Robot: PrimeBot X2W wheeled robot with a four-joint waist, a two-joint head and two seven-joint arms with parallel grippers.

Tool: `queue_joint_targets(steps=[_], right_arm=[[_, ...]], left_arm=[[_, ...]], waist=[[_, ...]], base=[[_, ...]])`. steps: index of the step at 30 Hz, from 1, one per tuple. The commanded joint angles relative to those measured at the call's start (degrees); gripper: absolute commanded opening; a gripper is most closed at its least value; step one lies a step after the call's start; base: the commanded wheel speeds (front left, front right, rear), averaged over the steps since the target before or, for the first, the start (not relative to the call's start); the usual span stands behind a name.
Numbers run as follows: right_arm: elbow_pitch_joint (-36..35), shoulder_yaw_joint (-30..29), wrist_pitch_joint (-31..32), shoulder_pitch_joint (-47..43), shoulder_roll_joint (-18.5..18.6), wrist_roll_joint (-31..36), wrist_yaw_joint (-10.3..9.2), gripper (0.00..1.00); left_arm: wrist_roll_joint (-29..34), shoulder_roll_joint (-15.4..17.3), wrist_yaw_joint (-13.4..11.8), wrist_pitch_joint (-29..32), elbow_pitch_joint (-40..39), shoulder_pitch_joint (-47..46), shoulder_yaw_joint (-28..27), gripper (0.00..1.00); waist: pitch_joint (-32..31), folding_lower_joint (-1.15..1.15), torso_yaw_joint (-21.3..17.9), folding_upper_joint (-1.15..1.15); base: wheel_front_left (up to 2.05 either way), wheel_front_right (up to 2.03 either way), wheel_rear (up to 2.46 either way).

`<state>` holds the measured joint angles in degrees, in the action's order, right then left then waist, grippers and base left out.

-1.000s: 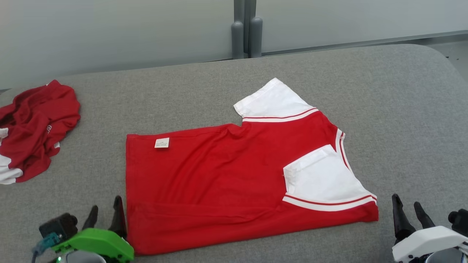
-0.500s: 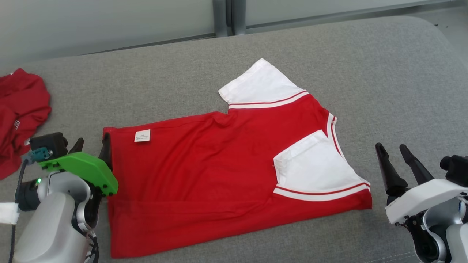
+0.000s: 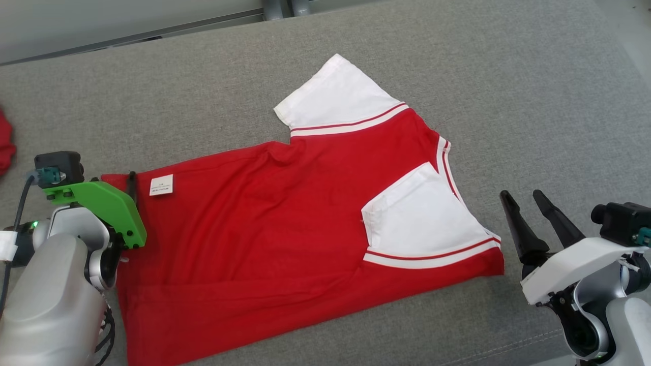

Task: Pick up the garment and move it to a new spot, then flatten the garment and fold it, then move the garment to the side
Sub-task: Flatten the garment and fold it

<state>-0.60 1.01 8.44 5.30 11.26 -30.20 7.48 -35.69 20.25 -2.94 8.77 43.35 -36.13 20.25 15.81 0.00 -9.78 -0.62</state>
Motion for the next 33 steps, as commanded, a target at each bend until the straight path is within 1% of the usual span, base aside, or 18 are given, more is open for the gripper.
queue_joint_targets(steps=[1, 8, 15, 18, 19, 20, 21, 22, 24, 25, 29, 33], right_arm=[[0.31, 0.22, -0.63, 0.58, 0.36, -0.36, 0.02, 1.0], [0.77, 0.37, -0.94, 0.41, 0.63, -0.64, 0.03, 1.0], [0.87, 0.89, -0.92, 1.07, 0.54, -0.86, 0.02, 1.0], [0.9, 1.2, -0.95, 1.28, 0.73, -0.97, 0.02, 1.0], [0.94, 1.3, -0.92, 1.38, 0.81, -0.99, 0.02, 1.0], [0.96, 1.4, -0.91, 1.48, 0.88, -0.96, 0.02, 1.0], [1.0, 1.47, -0.89, 1.56, 0.95, -0.97, 0.03, 1.0], [1.04, 1.55, -0.87, 1.64, 1.02, -0.99, 0.02, 1.0], [0.97, 1.59, -0.75, 1.74, 1.2, -0.93, 0.03, 1.0], [0.8, 1.63, -0.65, 1.8, 1.33, -0.85, 0.02, 1.0], [-0.02, 2.2, 0.24, 2.3, 2.44, -0.15, 0.03, 1.0], [-0.84, 2.76, 1.21, 4.61, 3.52, 0.79, 0.03, 1.0]], left_arm=[[0.17, 0.41, 0.53, 0.59, 0.83, -1.18, 0.25, 1.0], [-0.42, 0.52, 1.86, 2.85, 2.46, -2.4, 1.25, 1.0], [-0.81, 1.04, 2.04, 3.58, 3.19, -2.49, 1.4, 1.0], [-1.23, 0.72, 1.81, 3.51, 3.66, -2.8, 1.24, 1.0], [-1.31, 0.63, 1.81, 3.45, 3.77, -2.99, 1.21, 0.96], [-1.36, 0.58, 1.86, 3.48, 3.91, -3.12, 1.2, 0.74], [-1.41, 0.58, 2.01, 3.56, 4.04, -3.2, 1.28, 0.49], [-1.46, 0.62, 2.18, 3.68, 4.21, -3.27, 1.37, 0.39], [-1.39, 0.8, 2.56, 4.39, 4.52, -3.49, 1.81, 0.09], [-1.26, 0.96, 2.72, 4.67, 4.51, -3.68, 2.0, 0.0], [0.01, 1.3, 2.94, 6.13, 3.64, -4.42, 3.58, 0.0], [0.51, 1.49, 3.1, 4.64, 0.85, -4.65, 3.93, 0.0]], waist=[[0.07, 0.0, -0.19, 0.62], [-0.2, 0.0, 0.21, 0.62], [0.06, 0.0, 0.16, 0.62], [0.35, 0.0, 0.05, 0.62], [0.42, 0.0, 0.0, 0.62], [0.47, 0.0, -0.05, 0.62], [0.5, 0.0, -0.09, 0.62], [0.51, 0.0, -0.14, 0.62], [0.45, 0.0, -0.17, 0.62], [0.45, 0.0, -0.15, 0.62], [0.35, 0.0, 0.31, 0.62], [0.3, 0.0, 0.9, 0.62]], base=[[0.0, 0.0, 0.0], [0.0, 0.0, 0.0], [0.0, 0.0, 0.0], [0.0, 0.0, 0.0], [0.0, 0.0, 0.0], [0.0, 0.0, 0.0], [0.0, 0.0, 0.0], [0.0, 0.0, 0.0], [0.0, 0.0, 0.0], [0.0, 0.0, 0.0], [0.0, 0.0, 0.0], [0.0, 0.0, 0.0]])
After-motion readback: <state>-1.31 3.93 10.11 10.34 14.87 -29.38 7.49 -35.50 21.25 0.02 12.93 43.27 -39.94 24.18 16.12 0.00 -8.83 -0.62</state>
